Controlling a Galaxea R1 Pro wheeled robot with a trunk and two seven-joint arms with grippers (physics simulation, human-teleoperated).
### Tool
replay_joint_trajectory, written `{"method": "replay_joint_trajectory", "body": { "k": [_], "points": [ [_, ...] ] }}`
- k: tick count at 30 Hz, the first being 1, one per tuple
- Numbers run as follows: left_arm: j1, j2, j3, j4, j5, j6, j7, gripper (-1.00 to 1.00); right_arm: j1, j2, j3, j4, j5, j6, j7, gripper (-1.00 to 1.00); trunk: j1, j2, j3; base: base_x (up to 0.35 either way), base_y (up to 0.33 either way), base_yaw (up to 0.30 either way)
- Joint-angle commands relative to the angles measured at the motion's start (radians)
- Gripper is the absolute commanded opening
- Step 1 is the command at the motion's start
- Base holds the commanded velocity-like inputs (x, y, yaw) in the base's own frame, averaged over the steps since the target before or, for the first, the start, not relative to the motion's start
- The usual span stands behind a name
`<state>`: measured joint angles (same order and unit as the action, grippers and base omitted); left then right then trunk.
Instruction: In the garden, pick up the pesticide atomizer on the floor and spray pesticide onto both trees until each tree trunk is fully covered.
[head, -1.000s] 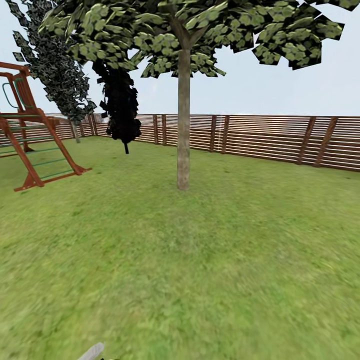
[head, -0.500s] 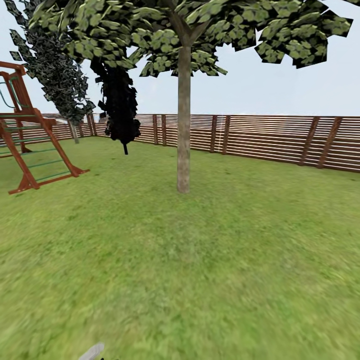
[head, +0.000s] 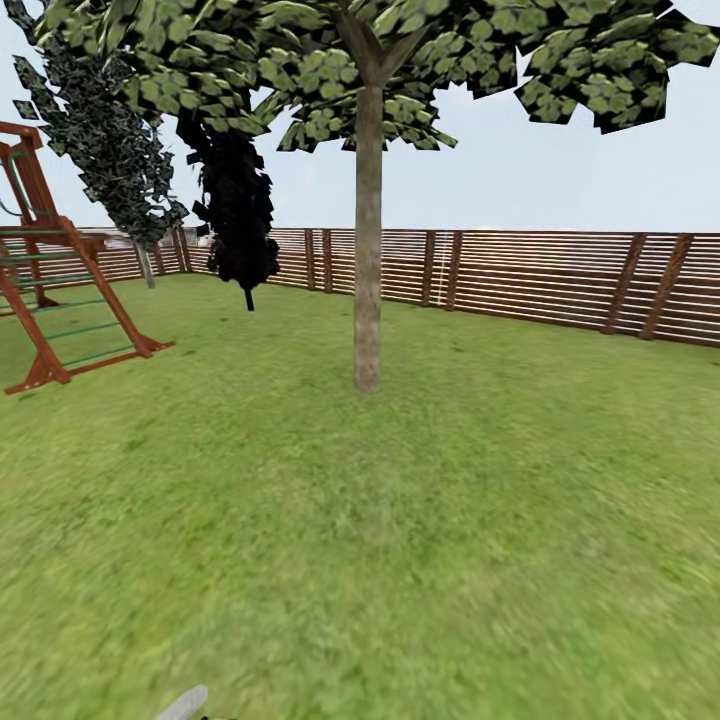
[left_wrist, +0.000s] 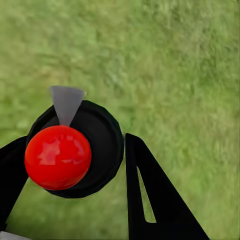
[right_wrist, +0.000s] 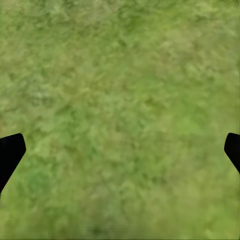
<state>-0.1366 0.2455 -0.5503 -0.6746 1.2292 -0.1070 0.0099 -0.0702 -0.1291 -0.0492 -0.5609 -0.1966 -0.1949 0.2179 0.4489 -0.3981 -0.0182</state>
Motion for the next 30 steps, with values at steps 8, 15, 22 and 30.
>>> {"method": "replay_joint_trajectory", "body": {
  "k": [8,15,22,30],
  "points": [
    [-0.001,0.001,-0.008,0.000,0.010,-0.008,0.001,-1.00,-0.001,0.000,-0.003,0.001,-0.011,-0.001,0.009,1.00,0.001,-0.002,-0.002,0.321,0.000,0.000],
    [-0.001,0.001,-0.008,0.000,0.010,-0.008,0.001,-1.00,-0.001,0.000,-0.003,0.001,-0.011,-0.001,0.009,1.00,0.001,-0.002,-0.002,0.321,0.000,0.000],
    [-0.001,0.001,-0.008,0.000,0.010,-0.008,0.001,-1.00,-0.001,0.000,-0.003,0.001,-0.011,-0.001,0.009,1.00,0.001,-0.002,-0.002,0.321,0.000,0.000],
    [-0.001,0.001,-0.008,0.000,0.010,-0.008,0.001,-1.00,-0.001,0.000,-0.003,0.001,-0.011,-0.001,0.009,1.00,0.001,-0.002,-0.002,0.321,0.000,0.000]
  ]
}}
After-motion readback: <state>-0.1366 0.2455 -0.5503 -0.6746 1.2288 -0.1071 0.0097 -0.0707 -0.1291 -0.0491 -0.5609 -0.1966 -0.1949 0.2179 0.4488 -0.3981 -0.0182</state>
